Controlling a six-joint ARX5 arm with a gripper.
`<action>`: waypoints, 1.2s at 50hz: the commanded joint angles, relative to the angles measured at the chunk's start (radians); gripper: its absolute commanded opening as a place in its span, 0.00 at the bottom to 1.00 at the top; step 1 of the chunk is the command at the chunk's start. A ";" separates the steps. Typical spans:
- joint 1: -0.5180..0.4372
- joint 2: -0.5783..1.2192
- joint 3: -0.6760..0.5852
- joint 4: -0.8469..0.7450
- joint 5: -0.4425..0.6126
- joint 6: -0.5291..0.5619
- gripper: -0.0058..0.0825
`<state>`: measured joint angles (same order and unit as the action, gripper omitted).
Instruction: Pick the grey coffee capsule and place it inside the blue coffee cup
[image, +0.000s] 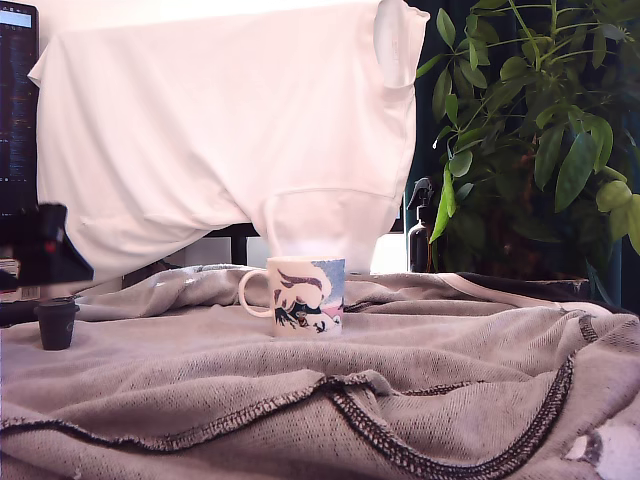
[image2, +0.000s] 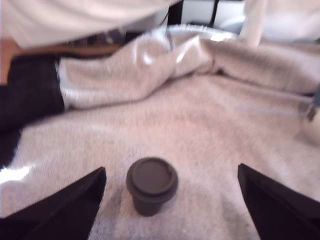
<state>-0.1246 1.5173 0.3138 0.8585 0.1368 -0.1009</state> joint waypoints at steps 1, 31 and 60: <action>-0.003 0.034 0.029 -0.014 -0.008 0.014 0.94; -0.003 0.113 0.166 -0.198 -0.014 0.056 0.52; -0.006 0.086 0.232 -0.175 0.078 -0.030 0.30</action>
<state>-0.1246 1.6146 0.5049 0.6636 0.1883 -0.1043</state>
